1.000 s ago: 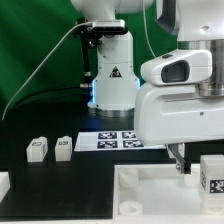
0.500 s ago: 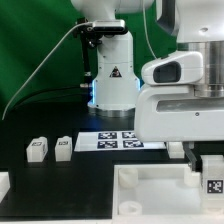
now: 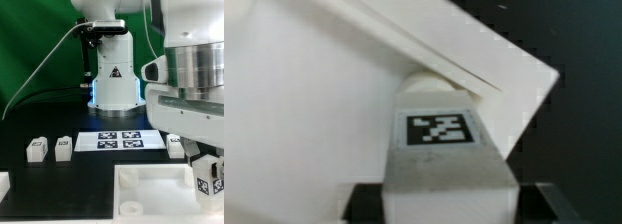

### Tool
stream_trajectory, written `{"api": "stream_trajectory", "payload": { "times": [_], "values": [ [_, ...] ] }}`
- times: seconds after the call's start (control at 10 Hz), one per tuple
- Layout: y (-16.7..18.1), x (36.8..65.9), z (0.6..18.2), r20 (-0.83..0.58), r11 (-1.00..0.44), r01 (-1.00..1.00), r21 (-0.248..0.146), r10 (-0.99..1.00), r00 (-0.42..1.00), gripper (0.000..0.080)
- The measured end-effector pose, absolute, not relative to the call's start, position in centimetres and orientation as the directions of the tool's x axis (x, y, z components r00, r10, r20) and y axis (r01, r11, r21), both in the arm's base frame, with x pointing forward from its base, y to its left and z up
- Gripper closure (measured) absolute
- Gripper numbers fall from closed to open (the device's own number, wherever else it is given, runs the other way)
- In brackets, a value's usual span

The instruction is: Assemble one leg

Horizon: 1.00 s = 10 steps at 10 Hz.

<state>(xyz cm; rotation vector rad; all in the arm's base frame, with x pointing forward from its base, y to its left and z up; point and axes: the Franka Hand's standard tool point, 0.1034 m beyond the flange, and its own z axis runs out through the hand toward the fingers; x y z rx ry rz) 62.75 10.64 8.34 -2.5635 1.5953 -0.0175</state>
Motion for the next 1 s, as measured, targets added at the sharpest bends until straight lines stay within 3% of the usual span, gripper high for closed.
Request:
{"api": "stream_trajectory", "payload": {
  "times": [0.1,0.4,0.6,0.8,0.9,1.0],
  "values": [
    [10.9,62.6,8.3,-0.086,-0.204,-0.974,-0.099,-0.973,0.213,0.0505],
    [12.8,62.9,8.3,-0.123,0.216,-0.975,-0.039,-0.97,-0.21,0.0505],
    [12.6,62.9,8.2,-0.12,0.204,-0.979,-0.025,-0.972,-0.2,0.0505],
    [12.5,62.8,8.2,-0.118,0.166,-0.986,-0.029,-0.98,-0.161,0.0275],
    [12.0,62.4,8.4,-0.111,-0.027,-0.999,-0.047,-0.993,0.032,0.0275],
    [11.3,61.6,8.3,-0.098,-0.236,-0.97,-0.064,-0.965,0.242,0.0176]
  ]
}}
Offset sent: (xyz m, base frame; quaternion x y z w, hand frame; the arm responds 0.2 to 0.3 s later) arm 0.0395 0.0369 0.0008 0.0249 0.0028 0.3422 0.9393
